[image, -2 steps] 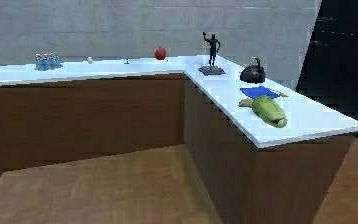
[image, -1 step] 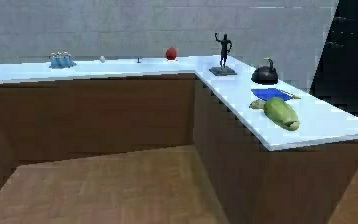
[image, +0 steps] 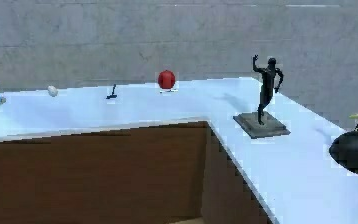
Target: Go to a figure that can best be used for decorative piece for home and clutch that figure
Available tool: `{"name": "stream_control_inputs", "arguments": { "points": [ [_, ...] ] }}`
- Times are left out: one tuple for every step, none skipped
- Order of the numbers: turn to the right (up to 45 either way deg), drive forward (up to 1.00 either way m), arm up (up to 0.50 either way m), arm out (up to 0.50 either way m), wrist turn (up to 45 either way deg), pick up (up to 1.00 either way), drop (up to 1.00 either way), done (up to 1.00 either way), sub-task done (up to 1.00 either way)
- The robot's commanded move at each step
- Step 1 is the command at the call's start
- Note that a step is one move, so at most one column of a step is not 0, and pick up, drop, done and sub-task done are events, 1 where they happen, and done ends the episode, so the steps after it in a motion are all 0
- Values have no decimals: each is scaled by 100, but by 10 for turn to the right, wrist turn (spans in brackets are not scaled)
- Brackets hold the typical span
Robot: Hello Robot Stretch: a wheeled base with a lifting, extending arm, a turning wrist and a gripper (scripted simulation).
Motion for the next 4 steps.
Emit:
{"name": "stream_control_inputs", "arguments": {
  "points": [
    [-450,0,0,0,0,0,0,0,0],
    [-180,0,0,0,0,0,0,0,0],
    [450,0,0,0,0,0,0,0,0],
    [90,0,0,0,0,0,0,0,0]
  ]
}}
